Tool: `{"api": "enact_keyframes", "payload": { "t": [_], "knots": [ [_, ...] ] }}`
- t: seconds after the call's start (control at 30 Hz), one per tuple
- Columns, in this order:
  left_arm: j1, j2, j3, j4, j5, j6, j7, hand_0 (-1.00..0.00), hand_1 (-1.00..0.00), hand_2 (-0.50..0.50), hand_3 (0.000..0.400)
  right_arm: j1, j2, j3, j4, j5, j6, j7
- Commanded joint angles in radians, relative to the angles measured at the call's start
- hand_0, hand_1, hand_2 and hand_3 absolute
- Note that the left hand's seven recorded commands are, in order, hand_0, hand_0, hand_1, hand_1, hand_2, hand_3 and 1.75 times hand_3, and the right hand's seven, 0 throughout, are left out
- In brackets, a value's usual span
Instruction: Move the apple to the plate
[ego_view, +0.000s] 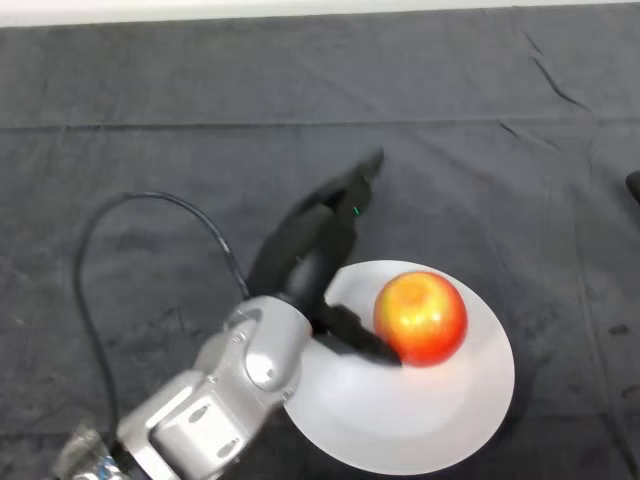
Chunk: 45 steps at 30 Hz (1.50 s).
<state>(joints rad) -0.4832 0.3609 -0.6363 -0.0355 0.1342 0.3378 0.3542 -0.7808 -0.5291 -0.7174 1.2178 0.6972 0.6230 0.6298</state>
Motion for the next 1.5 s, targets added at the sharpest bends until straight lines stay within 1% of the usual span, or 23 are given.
{"api": "enact_keyframes", "payload": {
  "t": [0.03, 0.17, 0.4, 0.6, 0.87, 1.23, 1.5],
  "knots": [
    [0.052, 0.04, 0.059, 0.016, -0.015, -0.039, 0.027, 0.0, 0.0, 0.0, 0.0, 0.007, -0.025, -0.0089, -0.009, 0.0031, -0.006, -0.0014],
    [0.085, 0.06, 0.15, 0.023, -0.024, -0.082, 0.067, 0.0, 0.0, 0.0, 0.0, 0.008, -0.024, -0.0088, -0.01, 0.0031, -0.006, -0.0018],
    [0.145, 0.066, 0.295, -0.012, -0.036, -0.113, 0.148, 0.0, 0.0, 0.0, 0.0, 0.009, -0.023, -0.0086, -0.012, 0.003, -0.007, -0.0027],
    [0.19, 0.067, 0.398, -0.045, -0.046, -0.135, 0.199, 0.0, 0.0, 0.0, 0.0, 0.009, -0.022, -0.0084, -0.014, 0.003, -0.007, -0.0033],
    [0.252, 0.08, 0.527, -0.091, -0.064, -0.169, 0.236, 0.0, 0.0, 0.0, 0.0, 0.01, -0.022, -0.0082, -0.016, 0.003, -0.007, -0.0041],
    [0.366, 0.093, 0.703, -0.143, -0.091, -0.24, 0.277, 0.0, 0.0, 0.0, 0.0, 0.01, -0.021, -0.0081, -0.017, 0.0033, -0.007, -0.0049],
    [0.422, 0.091, 0.819, -0.162, -0.11, -0.277, 0.304, 0.0, 0.0, 0.0, 0.0, 0.011, -0.021, -0.0082, -0.018, 0.0035, -0.007, -0.0052]
  ]
}}
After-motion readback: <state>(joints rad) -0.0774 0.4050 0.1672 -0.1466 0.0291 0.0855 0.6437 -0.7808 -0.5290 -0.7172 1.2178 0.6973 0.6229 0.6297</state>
